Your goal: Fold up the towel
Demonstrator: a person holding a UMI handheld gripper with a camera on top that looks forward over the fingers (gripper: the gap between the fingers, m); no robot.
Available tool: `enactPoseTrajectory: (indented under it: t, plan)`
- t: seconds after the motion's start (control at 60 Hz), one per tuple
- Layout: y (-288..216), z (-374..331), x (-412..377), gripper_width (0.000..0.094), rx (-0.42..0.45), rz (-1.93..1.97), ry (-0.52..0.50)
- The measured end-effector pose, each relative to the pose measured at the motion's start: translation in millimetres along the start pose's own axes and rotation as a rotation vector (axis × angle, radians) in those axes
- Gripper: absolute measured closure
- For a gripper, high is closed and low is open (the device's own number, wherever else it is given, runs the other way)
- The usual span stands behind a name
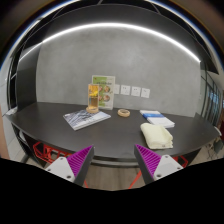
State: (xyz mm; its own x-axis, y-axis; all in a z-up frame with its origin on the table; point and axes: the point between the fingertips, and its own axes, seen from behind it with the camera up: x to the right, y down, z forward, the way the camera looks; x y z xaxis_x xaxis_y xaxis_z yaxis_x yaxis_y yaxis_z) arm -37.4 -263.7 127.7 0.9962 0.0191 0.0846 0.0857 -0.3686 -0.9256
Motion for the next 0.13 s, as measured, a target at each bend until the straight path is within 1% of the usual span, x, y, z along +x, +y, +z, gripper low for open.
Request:
enactPoseTrajectory:
  t: [0.133]
  plan:
    - [7,2,21,0.0099,-0.018,0.001,0.051]
